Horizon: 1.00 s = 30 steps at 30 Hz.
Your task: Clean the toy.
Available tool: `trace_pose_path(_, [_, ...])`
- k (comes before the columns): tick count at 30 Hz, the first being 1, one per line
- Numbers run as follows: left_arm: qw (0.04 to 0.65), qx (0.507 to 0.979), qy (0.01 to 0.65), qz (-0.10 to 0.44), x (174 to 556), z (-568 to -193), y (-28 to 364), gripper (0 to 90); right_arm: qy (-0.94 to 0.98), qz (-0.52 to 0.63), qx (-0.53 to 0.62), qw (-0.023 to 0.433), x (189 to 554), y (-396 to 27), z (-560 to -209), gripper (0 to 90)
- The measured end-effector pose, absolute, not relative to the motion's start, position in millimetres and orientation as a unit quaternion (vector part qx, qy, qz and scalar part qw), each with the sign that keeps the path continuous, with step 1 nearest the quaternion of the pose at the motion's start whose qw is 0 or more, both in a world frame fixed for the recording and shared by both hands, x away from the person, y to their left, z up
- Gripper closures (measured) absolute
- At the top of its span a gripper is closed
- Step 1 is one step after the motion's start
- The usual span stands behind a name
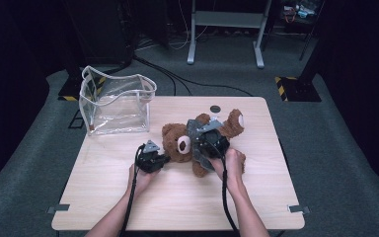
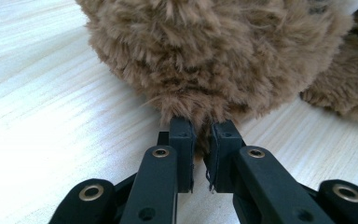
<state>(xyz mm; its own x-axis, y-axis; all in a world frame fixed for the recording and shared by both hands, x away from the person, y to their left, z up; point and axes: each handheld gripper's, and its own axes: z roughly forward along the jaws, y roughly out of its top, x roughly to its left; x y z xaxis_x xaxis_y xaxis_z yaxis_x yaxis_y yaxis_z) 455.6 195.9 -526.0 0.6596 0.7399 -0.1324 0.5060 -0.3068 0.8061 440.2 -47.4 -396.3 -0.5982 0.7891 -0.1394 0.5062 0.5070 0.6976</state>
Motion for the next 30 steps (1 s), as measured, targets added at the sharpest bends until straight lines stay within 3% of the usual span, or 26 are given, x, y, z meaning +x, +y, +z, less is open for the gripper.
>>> trace_pose_path(15, [0.450, 0.791, 0.392, 0.135, 453, -526, 198, 82.7, 0.834, 0.329, 0.393, 0.202, 487, -10, -399, 71.7])
trace_pose_path(30, [0.458, 0.787, 0.388, 0.146, 450, -525, 199, 83.2, 0.852, 0.344, 0.361, 0.157, 458, 2, -401, 73.4])
